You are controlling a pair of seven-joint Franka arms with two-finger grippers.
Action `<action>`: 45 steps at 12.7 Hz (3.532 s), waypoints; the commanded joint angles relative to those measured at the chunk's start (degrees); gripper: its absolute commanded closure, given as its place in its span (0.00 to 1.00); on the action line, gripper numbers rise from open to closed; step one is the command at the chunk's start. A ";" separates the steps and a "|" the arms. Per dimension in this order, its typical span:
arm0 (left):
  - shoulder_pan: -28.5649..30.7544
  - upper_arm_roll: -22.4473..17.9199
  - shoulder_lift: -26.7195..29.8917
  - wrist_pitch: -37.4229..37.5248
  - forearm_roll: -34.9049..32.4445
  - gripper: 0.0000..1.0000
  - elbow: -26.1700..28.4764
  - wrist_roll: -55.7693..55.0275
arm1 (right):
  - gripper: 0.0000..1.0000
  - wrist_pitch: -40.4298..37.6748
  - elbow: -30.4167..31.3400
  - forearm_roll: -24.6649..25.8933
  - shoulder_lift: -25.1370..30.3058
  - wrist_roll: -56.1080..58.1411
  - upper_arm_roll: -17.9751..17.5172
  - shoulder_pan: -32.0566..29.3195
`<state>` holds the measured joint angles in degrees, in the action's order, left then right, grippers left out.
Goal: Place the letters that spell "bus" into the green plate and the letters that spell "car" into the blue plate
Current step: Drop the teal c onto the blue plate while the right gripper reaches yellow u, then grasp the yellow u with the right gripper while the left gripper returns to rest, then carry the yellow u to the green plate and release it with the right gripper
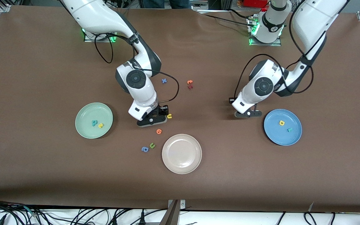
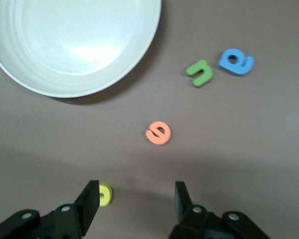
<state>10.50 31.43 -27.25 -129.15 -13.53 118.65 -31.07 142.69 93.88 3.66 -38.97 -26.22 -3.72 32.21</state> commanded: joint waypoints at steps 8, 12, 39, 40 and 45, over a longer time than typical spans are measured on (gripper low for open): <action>14.11 -2.59 -3.85 12.27 -5.36 0.71 -15.64 35.97 | 0.31 6.90 -2.74 -1.37 -6.30 -5.77 -1.55 2.33; 15.17 -4.18 -5.54 6.72 -5.81 0.00 -15.73 37.84 | 0.32 6.81 -2.39 -1.37 -6.74 -5.86 -1.82 2.68; -10.59 -28.00 24.35 39.95 15.47 0.00 -27.77 32.74 | 0.77 4.97 -0.37 -0.23 -7.26 -5.51 -1.64 2.42; -10.85 -27.65 24.17 39.95 15.38 0.00 -27.77 32.74 | 0.81 4.88 -0.37 -0.23 -7.18 -4.98 -1.64 2.24; -10.94 -27.21 23.91 39.86 15.29 0.00 -28.30 32.13 | 0.89 -9.58 -1.07 -0.76 -0.78 7.10 -1.38 -3.10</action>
<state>-0.28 4.08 -3.51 -89.61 3.23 90.49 2.29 140.07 92.01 3.08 -44.11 -25.98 -4.45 32.92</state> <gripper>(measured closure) 0.000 0.700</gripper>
